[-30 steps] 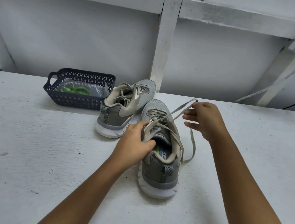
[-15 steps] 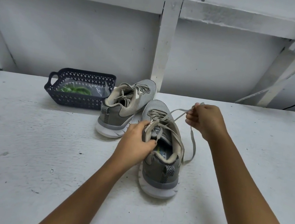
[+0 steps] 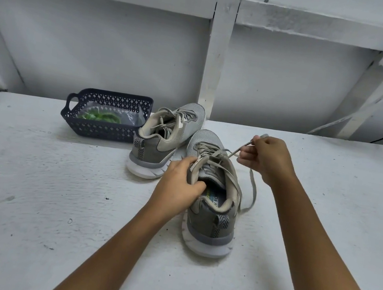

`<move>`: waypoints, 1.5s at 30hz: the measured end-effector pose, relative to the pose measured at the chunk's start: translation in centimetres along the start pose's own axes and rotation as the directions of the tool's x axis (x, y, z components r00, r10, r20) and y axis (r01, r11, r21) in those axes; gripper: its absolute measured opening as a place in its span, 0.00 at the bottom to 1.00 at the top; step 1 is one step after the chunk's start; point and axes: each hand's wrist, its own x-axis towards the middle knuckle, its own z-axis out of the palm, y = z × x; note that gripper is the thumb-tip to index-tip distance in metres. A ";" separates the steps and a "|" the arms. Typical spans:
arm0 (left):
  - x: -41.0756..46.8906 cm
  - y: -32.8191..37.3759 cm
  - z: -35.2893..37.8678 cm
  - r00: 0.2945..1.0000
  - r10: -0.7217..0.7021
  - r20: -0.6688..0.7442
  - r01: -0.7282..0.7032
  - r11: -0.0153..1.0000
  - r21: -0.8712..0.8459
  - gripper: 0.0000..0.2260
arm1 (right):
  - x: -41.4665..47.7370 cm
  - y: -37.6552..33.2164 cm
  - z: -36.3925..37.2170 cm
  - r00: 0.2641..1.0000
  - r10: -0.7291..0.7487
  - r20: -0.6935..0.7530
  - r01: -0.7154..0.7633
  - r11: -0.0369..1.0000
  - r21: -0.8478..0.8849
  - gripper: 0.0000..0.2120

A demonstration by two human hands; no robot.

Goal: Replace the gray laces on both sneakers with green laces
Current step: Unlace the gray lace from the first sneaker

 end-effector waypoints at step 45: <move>6.9 3.2 -3.0 0.951 -0.003 0.310 -0.036 0.992 0.121 0.10 | -5.4 5.2 0.9 0.961 -0.264 0.078 0.273 0.873 -0.404 0.07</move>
